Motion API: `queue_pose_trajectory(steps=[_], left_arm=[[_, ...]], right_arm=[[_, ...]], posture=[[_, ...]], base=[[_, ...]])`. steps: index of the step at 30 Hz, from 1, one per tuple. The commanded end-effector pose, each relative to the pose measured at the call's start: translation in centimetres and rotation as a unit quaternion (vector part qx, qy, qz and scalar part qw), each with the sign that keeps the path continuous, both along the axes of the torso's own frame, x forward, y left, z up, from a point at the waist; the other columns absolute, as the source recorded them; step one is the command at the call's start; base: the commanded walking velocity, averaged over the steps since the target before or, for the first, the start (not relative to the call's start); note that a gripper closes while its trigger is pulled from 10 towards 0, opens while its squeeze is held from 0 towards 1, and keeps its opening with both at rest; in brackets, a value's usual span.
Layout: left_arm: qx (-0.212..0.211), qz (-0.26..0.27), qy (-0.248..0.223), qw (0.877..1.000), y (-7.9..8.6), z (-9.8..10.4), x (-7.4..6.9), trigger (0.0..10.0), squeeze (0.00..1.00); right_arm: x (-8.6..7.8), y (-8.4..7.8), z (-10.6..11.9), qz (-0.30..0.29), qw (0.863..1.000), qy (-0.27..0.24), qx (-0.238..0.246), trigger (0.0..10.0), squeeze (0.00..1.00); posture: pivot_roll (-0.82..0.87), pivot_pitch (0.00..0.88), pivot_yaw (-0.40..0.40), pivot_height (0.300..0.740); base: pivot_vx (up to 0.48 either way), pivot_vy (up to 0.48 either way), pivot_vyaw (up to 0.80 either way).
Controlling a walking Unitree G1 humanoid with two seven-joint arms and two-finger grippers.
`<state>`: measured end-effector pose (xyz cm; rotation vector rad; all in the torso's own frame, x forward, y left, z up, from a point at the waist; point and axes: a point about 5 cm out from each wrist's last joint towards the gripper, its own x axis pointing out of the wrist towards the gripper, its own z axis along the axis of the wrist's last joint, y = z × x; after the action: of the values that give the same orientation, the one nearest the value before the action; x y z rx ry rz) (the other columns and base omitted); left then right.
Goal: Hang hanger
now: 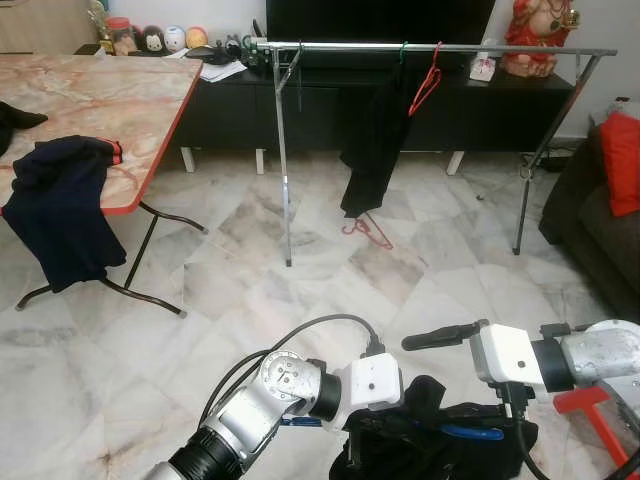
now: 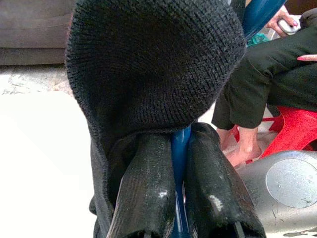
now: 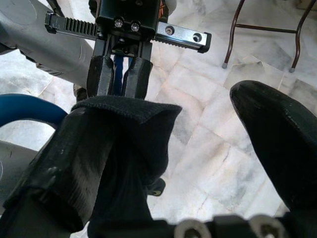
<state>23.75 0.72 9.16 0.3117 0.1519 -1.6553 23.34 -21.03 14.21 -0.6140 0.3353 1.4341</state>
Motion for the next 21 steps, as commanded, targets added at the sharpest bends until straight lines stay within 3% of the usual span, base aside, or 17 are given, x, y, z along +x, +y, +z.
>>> queue_pose_trajectory(steps=[1, 21], left_arm=[[-0.136, 0.224, -0.09, 0.961, 4.5, 6.66, 6.08, 10.0, 0.0], [-0.136, 0.224, -0.09, 0.961, 4.5, 6.66, 6.08, 10.0, 0.0]], right_arm=[[-6.33, 0.49, -6.85, 0.145, 0.957, 0.235, -0.085, 10.0, 0.0], [-6.33, 0.49, -6.85, 0.145, 0.957, 0.235, -0.085, 10.0, 0.0]], posture=[[-0.14, 0.005, -0.097, 0.74], [-0.14, 0.005, -0.097, 0.74]], base=[[0.0, 0.0, 0.0], [0.0, 0.0, 0.0]])
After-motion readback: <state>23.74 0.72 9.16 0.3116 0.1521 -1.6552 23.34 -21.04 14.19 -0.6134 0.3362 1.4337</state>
